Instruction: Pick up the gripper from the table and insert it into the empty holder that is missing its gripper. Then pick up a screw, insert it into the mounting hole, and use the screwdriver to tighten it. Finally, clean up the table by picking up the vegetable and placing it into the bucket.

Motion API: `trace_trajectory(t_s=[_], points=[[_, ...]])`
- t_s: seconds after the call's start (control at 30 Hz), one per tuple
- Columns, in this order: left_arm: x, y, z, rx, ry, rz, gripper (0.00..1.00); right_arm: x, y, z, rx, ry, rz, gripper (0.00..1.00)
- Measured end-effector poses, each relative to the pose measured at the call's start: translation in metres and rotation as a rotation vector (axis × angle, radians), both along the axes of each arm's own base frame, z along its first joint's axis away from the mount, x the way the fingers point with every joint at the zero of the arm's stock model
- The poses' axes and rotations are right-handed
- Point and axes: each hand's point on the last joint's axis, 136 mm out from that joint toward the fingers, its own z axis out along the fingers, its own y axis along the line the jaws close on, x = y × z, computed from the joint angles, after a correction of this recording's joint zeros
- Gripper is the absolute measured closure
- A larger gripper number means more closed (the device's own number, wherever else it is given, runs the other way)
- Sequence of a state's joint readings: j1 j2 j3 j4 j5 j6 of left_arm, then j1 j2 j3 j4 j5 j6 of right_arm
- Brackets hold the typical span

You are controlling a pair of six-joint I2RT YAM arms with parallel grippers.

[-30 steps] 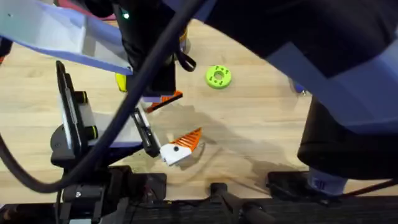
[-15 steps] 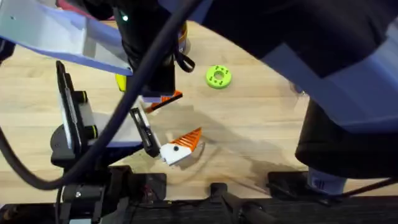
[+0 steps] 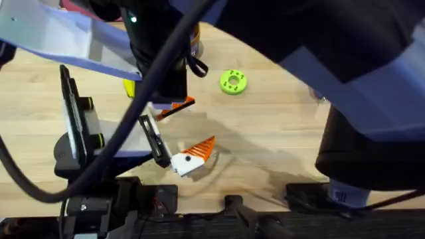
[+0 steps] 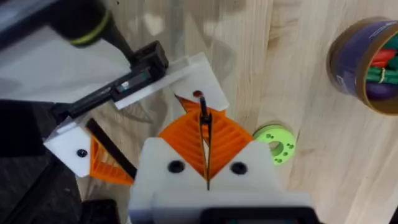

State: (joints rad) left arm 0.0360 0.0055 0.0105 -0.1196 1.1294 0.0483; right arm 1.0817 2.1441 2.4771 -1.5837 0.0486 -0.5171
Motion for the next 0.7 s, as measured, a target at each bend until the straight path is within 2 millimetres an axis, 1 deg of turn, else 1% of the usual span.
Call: trace_trajectory(t_s=[0.2, 0.53, 0.7], points=[[-0.0001, 0.0, 0.0, 0.001, -0.002, 0.0, 0.014, -0.0003, -0.0003, 0.0007, 0.001, 0.0, 0.0, 0.996], [-0.0001, 0.0, 0.0, 0.002, -0.003, -0.001, 0.014, -0.0005, 0.0004, 0.009, 0.023, -0.012, 0.001, 0.996], [-0.0001, 0.0, 0.0001, 0.002, -0.004, -0.001, 0.015, -0.0053, 0.0021, 0.009, 0.021, -0.011, 0.013, 0.996]])
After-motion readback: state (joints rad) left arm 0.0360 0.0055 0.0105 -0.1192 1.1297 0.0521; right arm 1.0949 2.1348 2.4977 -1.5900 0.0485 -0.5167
